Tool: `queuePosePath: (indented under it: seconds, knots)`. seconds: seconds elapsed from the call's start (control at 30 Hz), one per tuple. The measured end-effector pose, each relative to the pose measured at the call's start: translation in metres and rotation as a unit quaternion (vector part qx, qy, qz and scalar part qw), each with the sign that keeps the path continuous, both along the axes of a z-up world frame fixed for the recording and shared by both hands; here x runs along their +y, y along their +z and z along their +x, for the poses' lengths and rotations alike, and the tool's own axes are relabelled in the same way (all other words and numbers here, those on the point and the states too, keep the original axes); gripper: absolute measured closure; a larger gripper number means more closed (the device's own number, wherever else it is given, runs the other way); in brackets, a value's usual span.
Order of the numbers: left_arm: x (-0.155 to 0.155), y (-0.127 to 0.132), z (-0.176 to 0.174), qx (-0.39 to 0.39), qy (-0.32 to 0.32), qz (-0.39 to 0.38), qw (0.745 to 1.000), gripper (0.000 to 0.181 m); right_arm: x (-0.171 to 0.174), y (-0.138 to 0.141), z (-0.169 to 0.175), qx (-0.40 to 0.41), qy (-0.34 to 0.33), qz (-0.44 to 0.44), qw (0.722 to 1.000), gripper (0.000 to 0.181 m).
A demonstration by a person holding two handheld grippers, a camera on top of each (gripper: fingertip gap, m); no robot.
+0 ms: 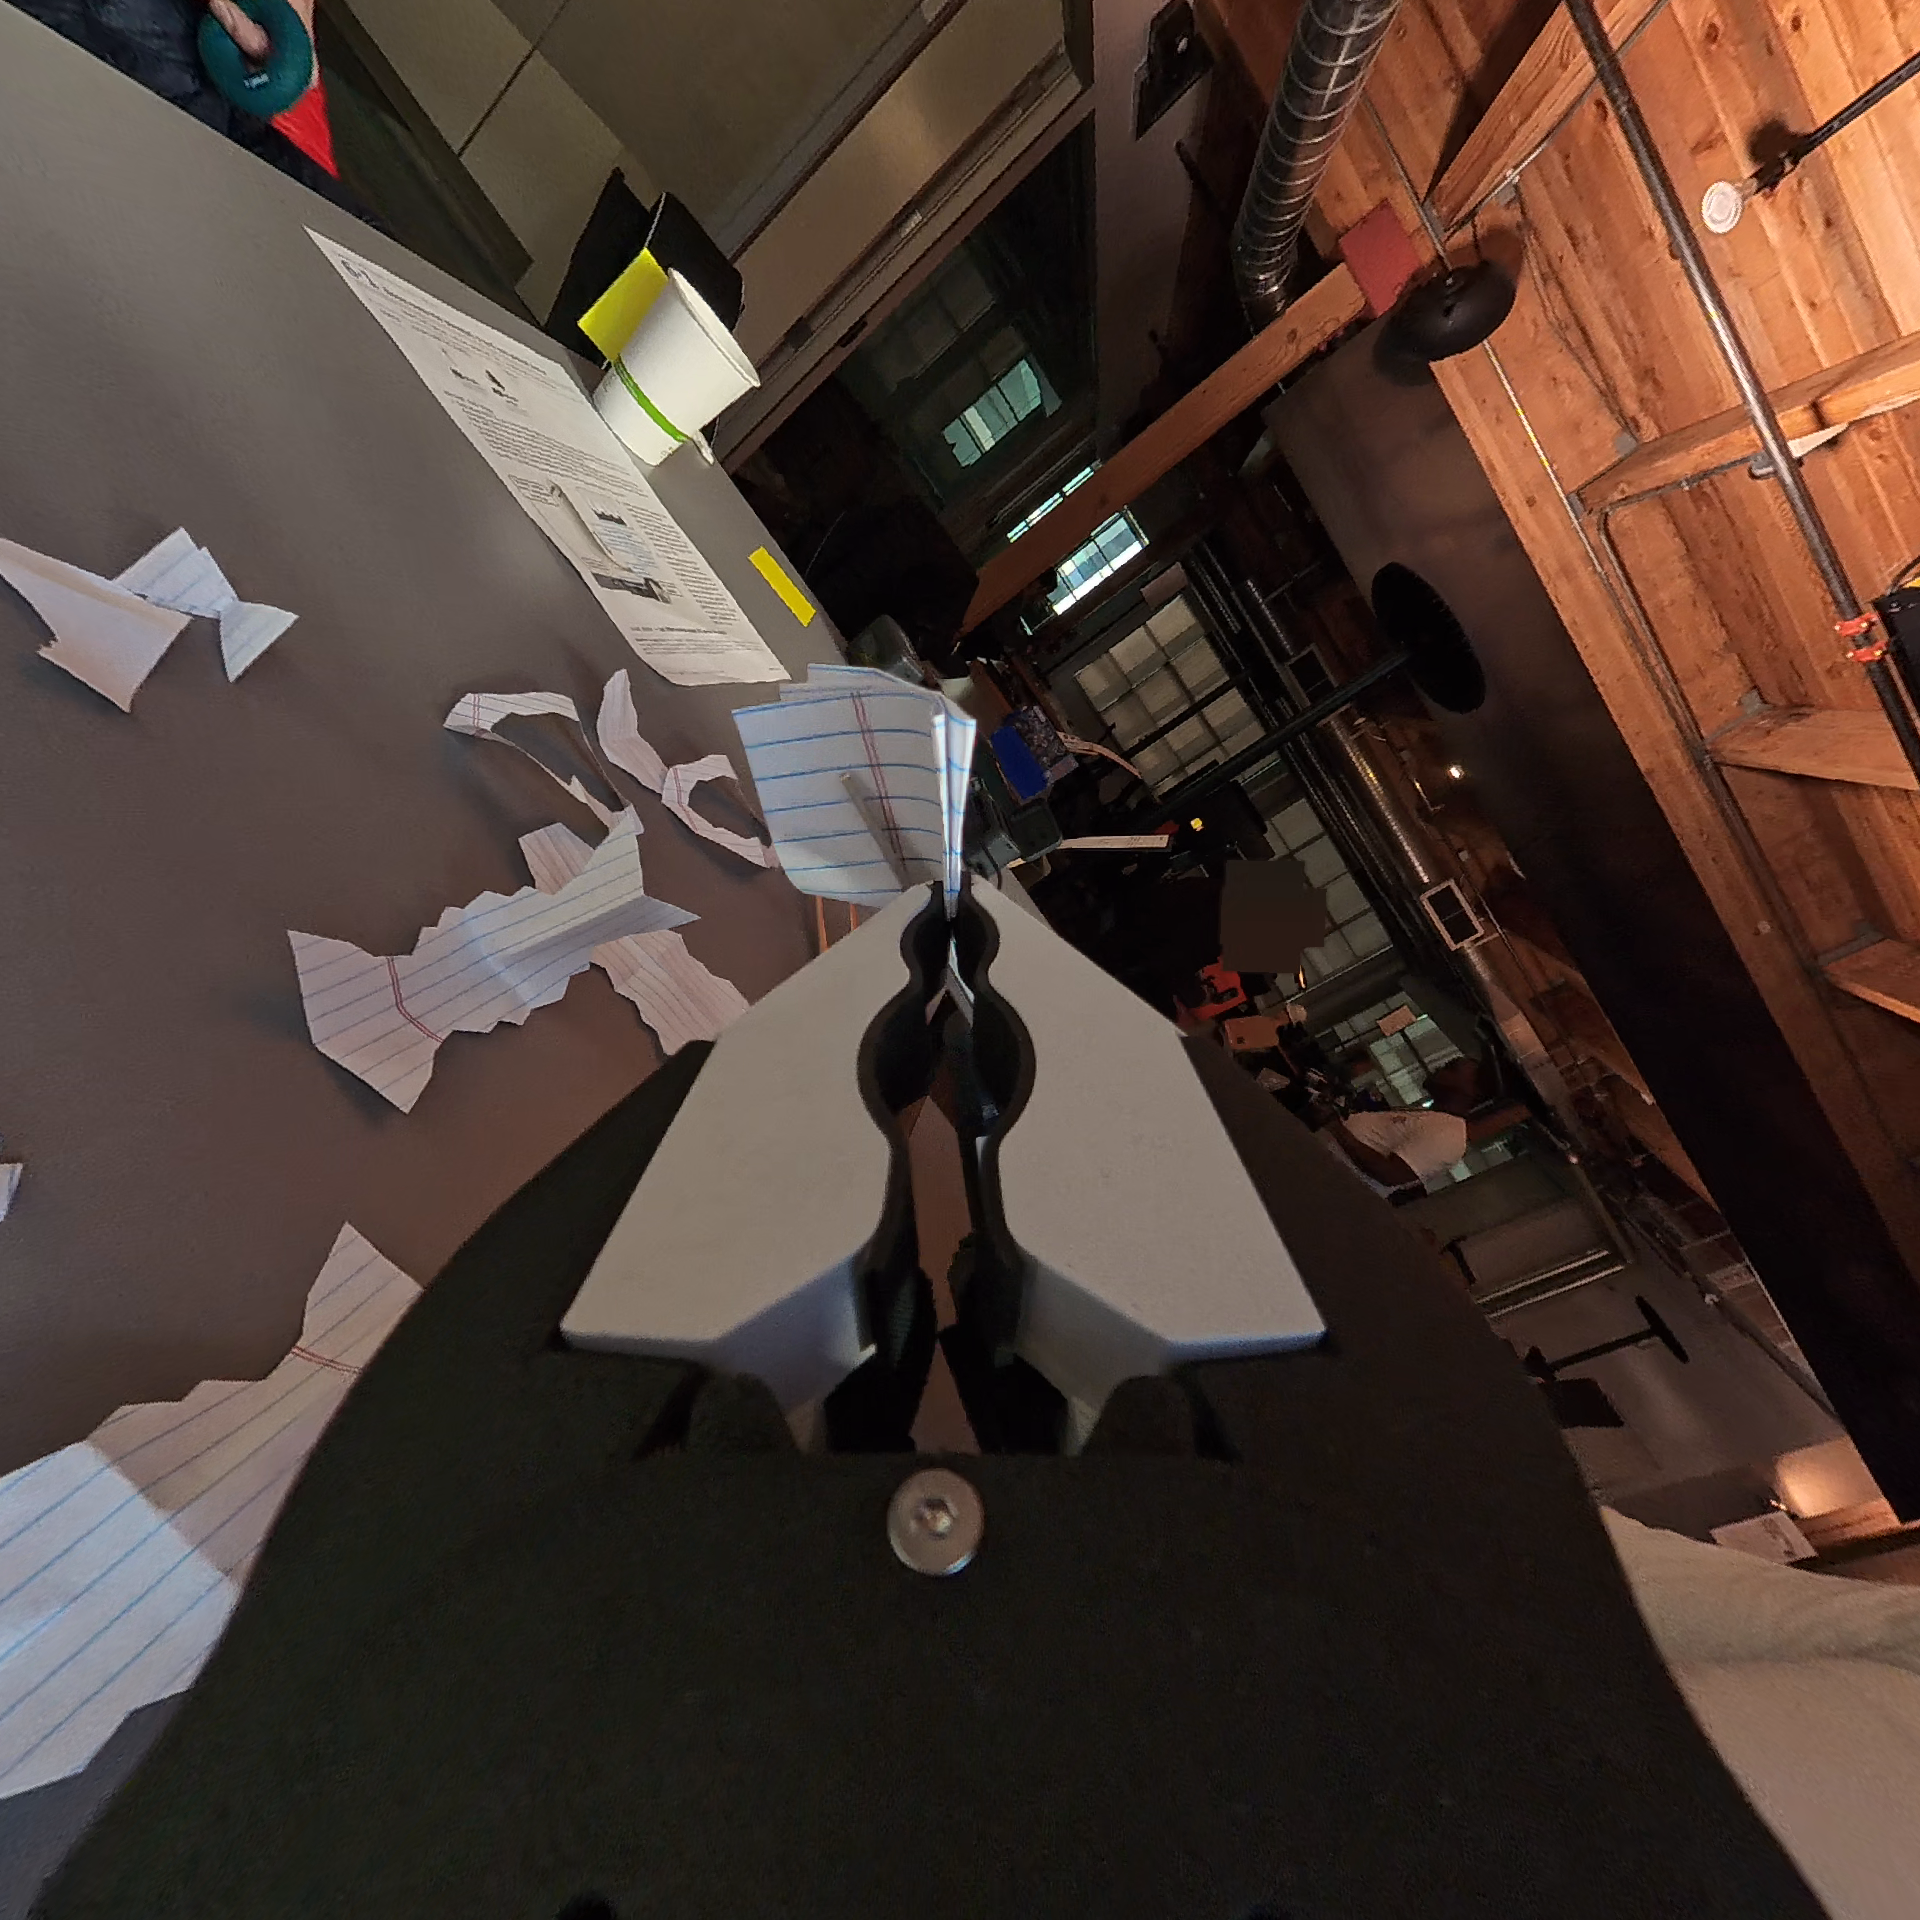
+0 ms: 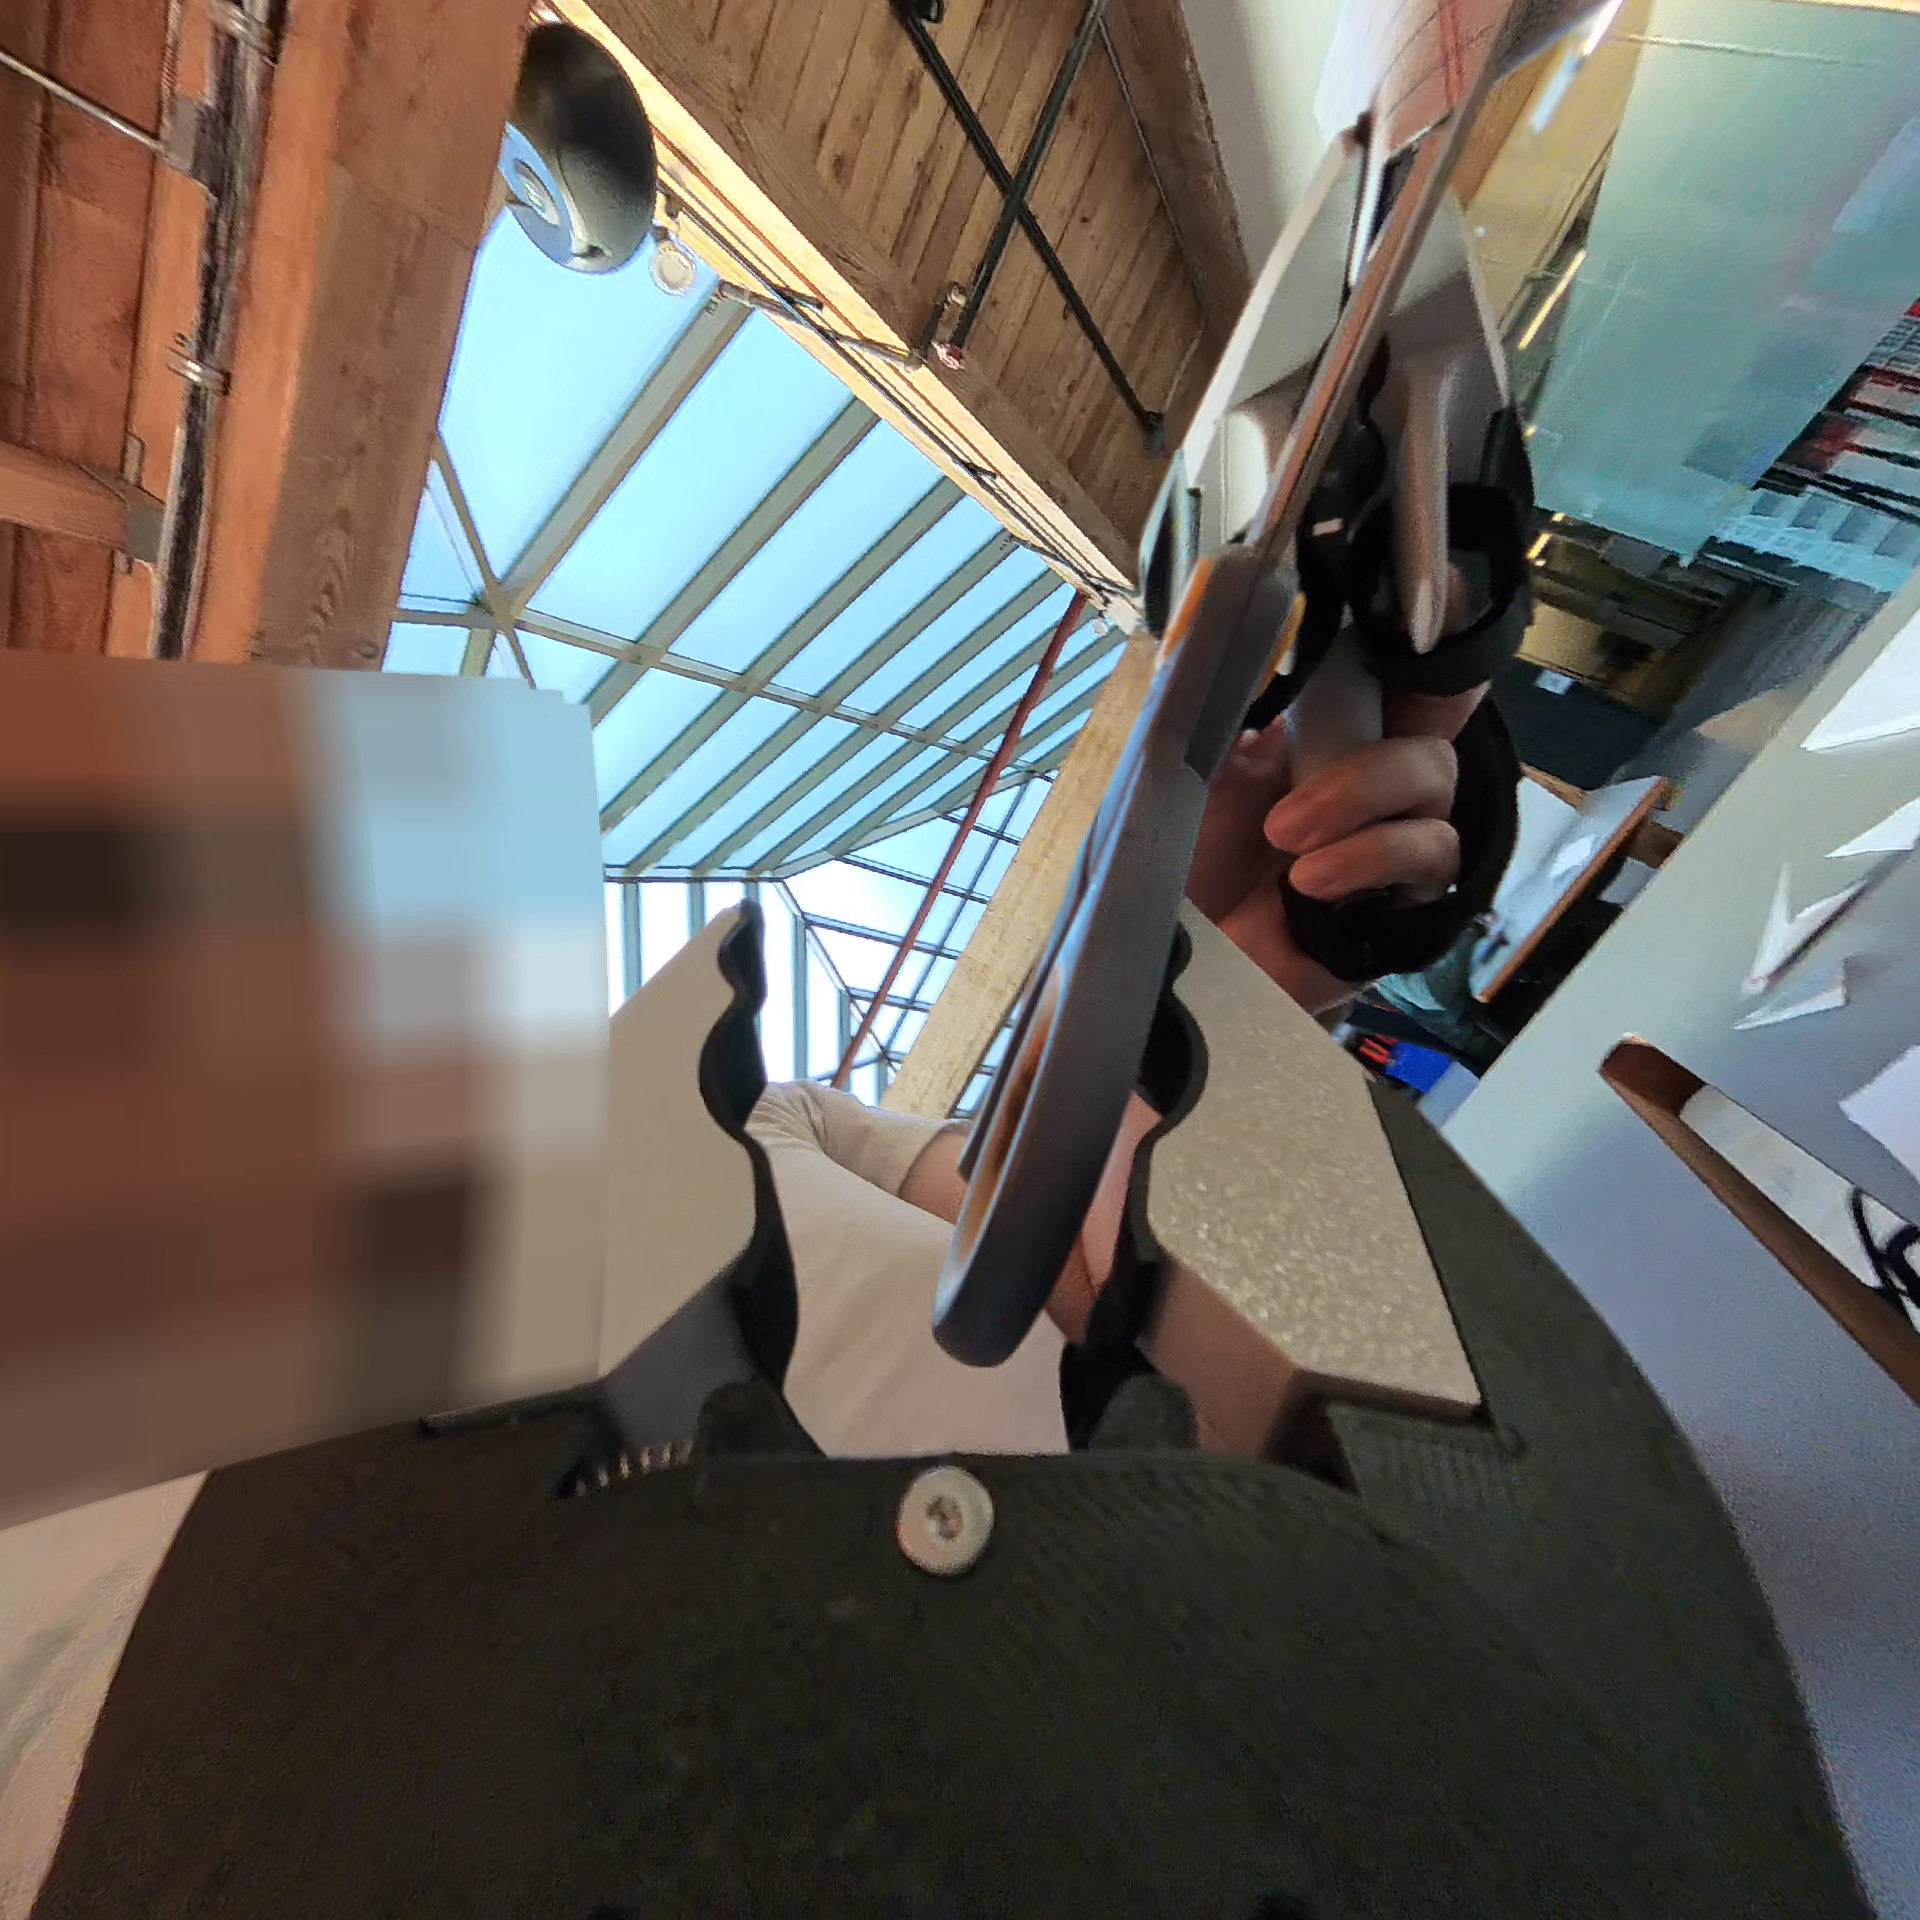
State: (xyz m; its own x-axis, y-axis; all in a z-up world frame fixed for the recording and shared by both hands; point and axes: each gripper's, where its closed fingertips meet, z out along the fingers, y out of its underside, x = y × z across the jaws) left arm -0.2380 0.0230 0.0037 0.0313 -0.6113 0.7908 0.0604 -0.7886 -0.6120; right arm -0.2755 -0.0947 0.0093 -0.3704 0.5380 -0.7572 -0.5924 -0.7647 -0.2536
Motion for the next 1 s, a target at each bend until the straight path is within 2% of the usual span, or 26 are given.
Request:
queuePosePath:
  seconds: [0.03, 0.07, 0.13, 0.2, 0.3, 0.47, 0.63, 0.7, 0.83, 0.97, 1.0]
  knots:
    - [0.000, 0.001, -0.001, -0.001, 0.002, 0.003, 1.000, 0.181, 0.001, -0.004, 0.000, -0.026, -0.004, -0.003, 1.000, 0.115]
    - [0.000, 0.001, -0.002, -0.002, 0.002, 0.003, 1.000, 0.181, 0.003, -0.011, 0.000, -0.060, -0.010, -0.006, 0.998, 0.126]
    - [0.000, 0.002, -0.003, -0.002, 0.002, 0.008, 1.000, 0.181, 0.007, -0.024, 0.001, -0.126, -0.020, -0.014, 0.992, 0.136]
    - [-0.002, 0.000, -0.002, 0.004, -0.009, 0.014, 1.000, 0.181, 0.007, -0.034, 0.003, -0.178, -0.028, -0.011, 0.983, 0.159]
    - [-0.004, 0.002, -0.003, -0.009, -0.027, 0.006, 1.000, 0.181, 0.007, -0.044, 0.005, -0.240, -0.029, -0.010, 0.970, 0.164]
    - [-0.007, -0.004, -0.007, -0.020, -0.067, -0.046, 0.996, 0.181, 0.012, -0.072, 0.012, -0.376, -0.068, -0.007, 0.924, 0.168]
    - [0.005, -0.015, -0.017, -0.015, -0.037, -0.050, 0.998, 0.181, 0.003, -0.091, 0.018, -0.436, -0.061, -0.032, 0.898, 0.169]
    - [0.007, -0.031, -0.016, 0.022, -0.049, -0.056, 0.997, 0.181, -0.006, -0.097, 0.020, -0.456, -0.050, -0.040, 0.888, 0.169]
    - [0.003, -0.083, -0.012, 0.120, -0.102, -0.125, 0.980, 0.181, -0.028, -0.115, 0.035, -0.488, -0.050, -0.090, 0.867, 0.169]
    - [-0.001, -0.122, -0.006, 0.221, -0.105, -0.097, 0.965, 0.181, -0.043, -0.112, 0.051, -0.454, -0.070, -0.121, 0.880, 0.169]
    - [-0.006, -0.127, -0.004, 0.239, -0.118, -0.095, 0.959, 0.175, -0.046, -0.110, 0.053, -0.445, -0.075, -0.123, 0.884, 0.169]
